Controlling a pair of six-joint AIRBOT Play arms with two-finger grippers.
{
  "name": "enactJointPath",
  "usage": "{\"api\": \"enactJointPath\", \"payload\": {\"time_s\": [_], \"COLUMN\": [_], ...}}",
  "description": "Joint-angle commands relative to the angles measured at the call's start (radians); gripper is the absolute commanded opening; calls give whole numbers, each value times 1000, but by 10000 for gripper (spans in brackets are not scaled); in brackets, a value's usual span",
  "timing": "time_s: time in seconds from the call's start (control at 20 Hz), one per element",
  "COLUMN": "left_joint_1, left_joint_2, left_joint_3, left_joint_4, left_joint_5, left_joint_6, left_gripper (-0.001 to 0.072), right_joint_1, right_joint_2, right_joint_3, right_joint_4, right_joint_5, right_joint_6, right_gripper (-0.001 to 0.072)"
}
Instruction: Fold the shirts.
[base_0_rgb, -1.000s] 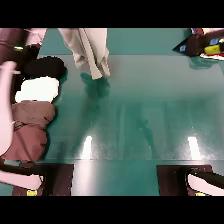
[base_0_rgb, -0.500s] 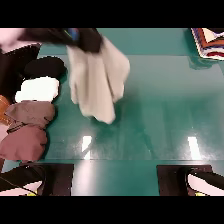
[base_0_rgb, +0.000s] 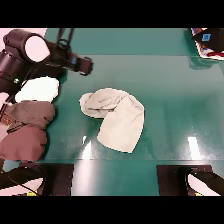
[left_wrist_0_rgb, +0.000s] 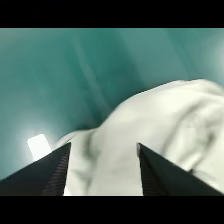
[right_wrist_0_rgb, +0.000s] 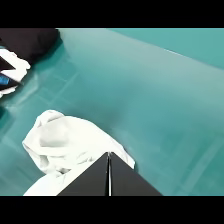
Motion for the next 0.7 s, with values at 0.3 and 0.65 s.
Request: {"api": "enactJointPath", "payload": {"time_s": [0.3, 0.65], "left_joint_1": [294, 249], "left_joint_2": [-214, -323], "left_joint_3": [-309, -309], "left_joint_4": [-346, -505], "left_joint_5": [34, 83], "left_joint_6": [98, 171], "left_gripper": [499, 496], "right_joint_1": [2, 2], "right_joint_2": [-27, -84], "right_joint_3": [-89, -89], "right_joint_4": [10, 8], "right_joint_5": [-9, -2], "right_joint_6": [49, 57], "right_gripper": [339, 339]}}
